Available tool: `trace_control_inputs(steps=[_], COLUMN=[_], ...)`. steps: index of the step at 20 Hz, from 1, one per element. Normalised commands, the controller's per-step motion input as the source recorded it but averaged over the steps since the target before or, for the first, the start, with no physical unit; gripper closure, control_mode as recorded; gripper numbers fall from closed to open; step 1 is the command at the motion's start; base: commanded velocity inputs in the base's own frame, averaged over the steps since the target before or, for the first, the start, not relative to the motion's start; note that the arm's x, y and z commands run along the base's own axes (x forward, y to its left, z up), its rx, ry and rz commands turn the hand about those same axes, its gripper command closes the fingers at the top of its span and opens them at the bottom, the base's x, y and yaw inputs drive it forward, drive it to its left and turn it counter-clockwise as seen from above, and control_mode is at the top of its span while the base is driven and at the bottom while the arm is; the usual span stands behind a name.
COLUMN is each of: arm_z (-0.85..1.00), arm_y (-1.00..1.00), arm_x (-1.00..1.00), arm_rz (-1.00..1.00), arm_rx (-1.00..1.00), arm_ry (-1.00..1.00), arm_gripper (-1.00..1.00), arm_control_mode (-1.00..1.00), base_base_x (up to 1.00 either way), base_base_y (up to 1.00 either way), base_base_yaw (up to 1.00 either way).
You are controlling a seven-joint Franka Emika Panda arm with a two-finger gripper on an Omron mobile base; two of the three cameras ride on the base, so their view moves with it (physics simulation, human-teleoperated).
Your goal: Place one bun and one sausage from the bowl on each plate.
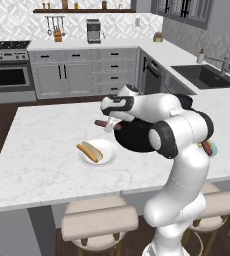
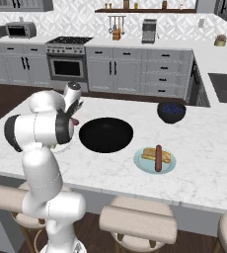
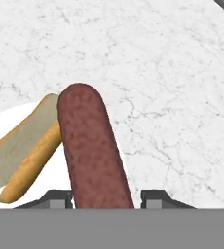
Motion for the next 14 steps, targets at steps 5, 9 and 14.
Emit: trace_control_inputs(steps=[5,9,14], arm_z=[-0.08,-0.29,-0.44], arm_y=[0.40,0.62,0.11], arm_x=[0.00,-0.10,0.00], arm_rz=[0.14,0.06,0.03], arm_rx=[-0.04,-0.12,-0.06], arm_ry=[0.20,0.03,0.08], arm_gripper=[1.00,1.00,1.00], arm_control_mode=[-1.00,-1.00,-1.00], base_base_x=[0.00,0.00,0.00], base_base_y=[0.00,0.00,0.00], base_base_yaw=[0.00,0.00,0.00])
